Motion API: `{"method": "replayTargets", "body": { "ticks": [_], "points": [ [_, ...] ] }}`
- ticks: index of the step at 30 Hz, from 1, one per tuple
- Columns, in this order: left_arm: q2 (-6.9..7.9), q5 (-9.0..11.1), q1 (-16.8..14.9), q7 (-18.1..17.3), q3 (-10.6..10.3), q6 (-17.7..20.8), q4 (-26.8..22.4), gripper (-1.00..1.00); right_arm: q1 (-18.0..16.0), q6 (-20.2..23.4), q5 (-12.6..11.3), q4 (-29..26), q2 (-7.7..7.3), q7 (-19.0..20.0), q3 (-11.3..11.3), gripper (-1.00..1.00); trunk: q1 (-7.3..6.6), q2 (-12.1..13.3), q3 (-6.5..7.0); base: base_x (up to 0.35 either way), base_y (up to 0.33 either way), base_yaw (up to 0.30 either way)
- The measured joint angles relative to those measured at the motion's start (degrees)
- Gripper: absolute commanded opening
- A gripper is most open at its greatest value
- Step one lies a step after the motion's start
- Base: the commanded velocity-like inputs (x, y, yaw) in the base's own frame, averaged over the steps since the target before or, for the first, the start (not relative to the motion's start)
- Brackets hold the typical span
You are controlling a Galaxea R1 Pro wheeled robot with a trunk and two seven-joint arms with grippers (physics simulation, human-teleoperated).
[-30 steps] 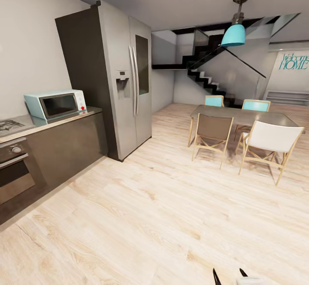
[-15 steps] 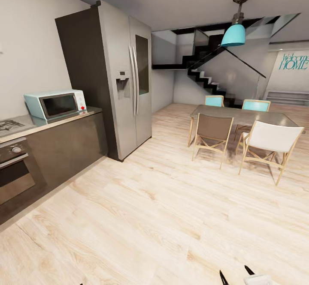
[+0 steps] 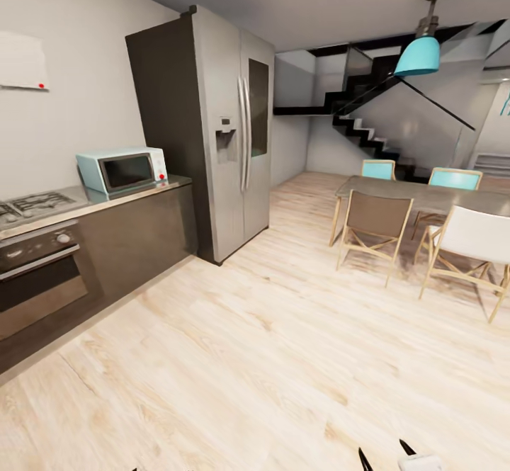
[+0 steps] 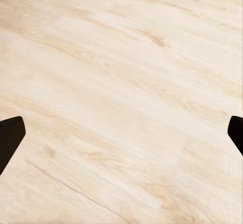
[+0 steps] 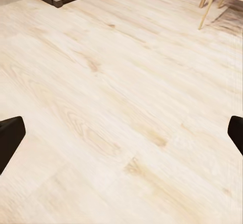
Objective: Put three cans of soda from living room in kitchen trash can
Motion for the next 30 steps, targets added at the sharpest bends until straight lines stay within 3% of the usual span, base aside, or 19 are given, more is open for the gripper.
{"method": "replayTargets", "body": {
  "ticks": [10, 13, 17, 18, 22, 30],
  "points": [
    [0.23, 0.6, 0.0, -0.1, 0.1, 0.1, -0.5, 1.0, 0.0, 0.0, 0.1, 0.1, 0.01, 0.0, 0.2, 1.0, 0.0, 0.0, 0.29, 0.0, 0.0, 0.256],
    [2.17, 1.4, 0.0, 0.0, 0.3, 0.2, -0.4, 1.0, 0.0, 0.0, 0.0, 0.1, -0.04, 0.0, 0.0, 1.0, 0.0, 0.0, 0.39, 0.0, 0.0, 0.253],
    [3.11, 4.1, 0.0, -0.4, 0.3, 0.1, -0.2, 1.0, 0.0, 0.1, -0.1, 0.1, -0.05, 0.0, -0.1, 1.0, 0.0, 0.0, 0.52, 0.0, 0.0, 0.252],
    [4.14, 6.0, 0.0, -1.0, 0.3, 0.0, -0.1, 1.0, 0.0, 0.1, -0.2, 0.1, -0.06, 0.0, -0.1, 1.0, 0.0, 0.0, 0.55, 0.0, 0.0, 0.251],
    [6.5, 7.6, 0.0, -1.9, 0.3, -0.1, 1.2, 1.0, 0.0, 0.1, -0.2, 0.1, -0.06, 0.0, -0.2, 1.0, 0.0, 0.0, 0.68, 0.0, 0.0, 0.251],
    [7.89, 8.9, -0.1, -2.3, 0.3, -2.0, 6.5, 1.0, -0.1, 0.0, -0.2, 0.2, 0.01, 0.0, 0.0, 1.0, 0.0, 0.0, 0.95, 0.0, 0.0, 0.251]
  ]
}}
